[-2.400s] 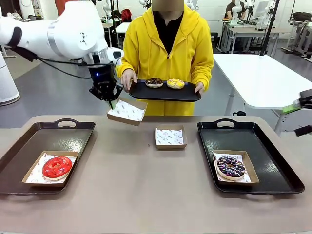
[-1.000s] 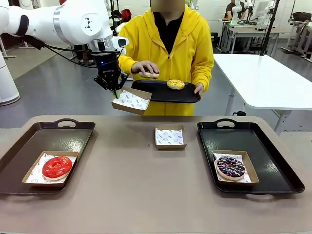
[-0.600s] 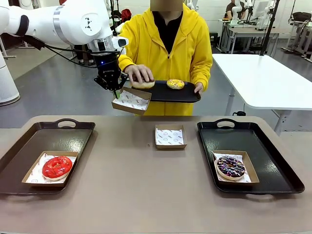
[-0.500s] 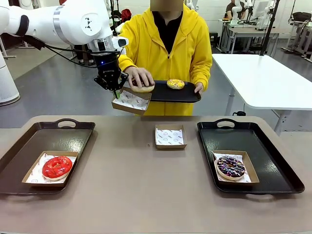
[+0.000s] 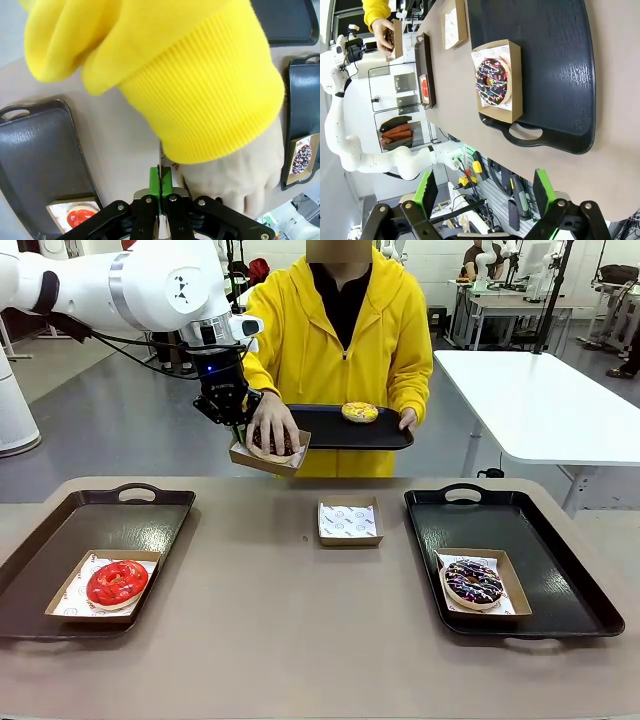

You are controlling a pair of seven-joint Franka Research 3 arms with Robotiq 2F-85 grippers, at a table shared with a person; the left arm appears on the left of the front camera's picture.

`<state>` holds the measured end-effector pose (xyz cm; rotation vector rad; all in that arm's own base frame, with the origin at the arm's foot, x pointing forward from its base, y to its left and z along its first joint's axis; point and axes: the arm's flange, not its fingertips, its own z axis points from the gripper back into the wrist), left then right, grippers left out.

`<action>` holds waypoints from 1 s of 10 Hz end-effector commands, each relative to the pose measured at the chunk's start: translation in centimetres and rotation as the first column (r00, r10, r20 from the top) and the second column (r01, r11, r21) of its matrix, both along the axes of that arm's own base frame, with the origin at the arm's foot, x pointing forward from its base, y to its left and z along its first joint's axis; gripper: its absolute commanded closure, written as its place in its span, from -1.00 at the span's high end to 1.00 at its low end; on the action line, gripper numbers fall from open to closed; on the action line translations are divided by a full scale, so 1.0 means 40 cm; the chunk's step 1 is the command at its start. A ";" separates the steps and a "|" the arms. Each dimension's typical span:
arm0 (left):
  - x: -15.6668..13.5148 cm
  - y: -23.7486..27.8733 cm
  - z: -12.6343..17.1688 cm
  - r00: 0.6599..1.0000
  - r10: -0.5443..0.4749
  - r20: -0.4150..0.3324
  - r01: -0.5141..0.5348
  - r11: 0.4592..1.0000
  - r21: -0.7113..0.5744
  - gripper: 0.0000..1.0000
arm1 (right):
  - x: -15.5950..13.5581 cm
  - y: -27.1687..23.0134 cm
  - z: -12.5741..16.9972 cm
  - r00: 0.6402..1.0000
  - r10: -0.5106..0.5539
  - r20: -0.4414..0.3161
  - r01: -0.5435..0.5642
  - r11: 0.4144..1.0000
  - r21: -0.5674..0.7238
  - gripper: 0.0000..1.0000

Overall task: Individually package the donuts and arrange them on the tray.
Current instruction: Place the picked Paper togo box on the Handle tray while simultaneously picking up another Paper togo box from the table with the other hand.

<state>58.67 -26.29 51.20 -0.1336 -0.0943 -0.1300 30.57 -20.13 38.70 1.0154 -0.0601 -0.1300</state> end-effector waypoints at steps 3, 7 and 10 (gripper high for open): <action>-0.017 0.007 -0.001 1.000 0.000 0.006 0.000 1.000 -0.004 -1.00 | -0.006 0.010 0.003 1.000 -0.016 0.011 0.015 1.000 0.025 1.00; -0.017 0.007 -0.001 1.000 0.000 0.006 0.000 1.000 -0.004 -1.00 | -0.006 0.010 0.003 1.000 -0.016 0.011 0.015 1.000 0.025 1.00; -0.017 0.007 -0.001 1.000 0.000 0.006 0.000 1.000 -0.004 -1.00 | -0.006 0.010 0.003 1.000 -0.016 0.011 0.015 1.000 0.025 1.00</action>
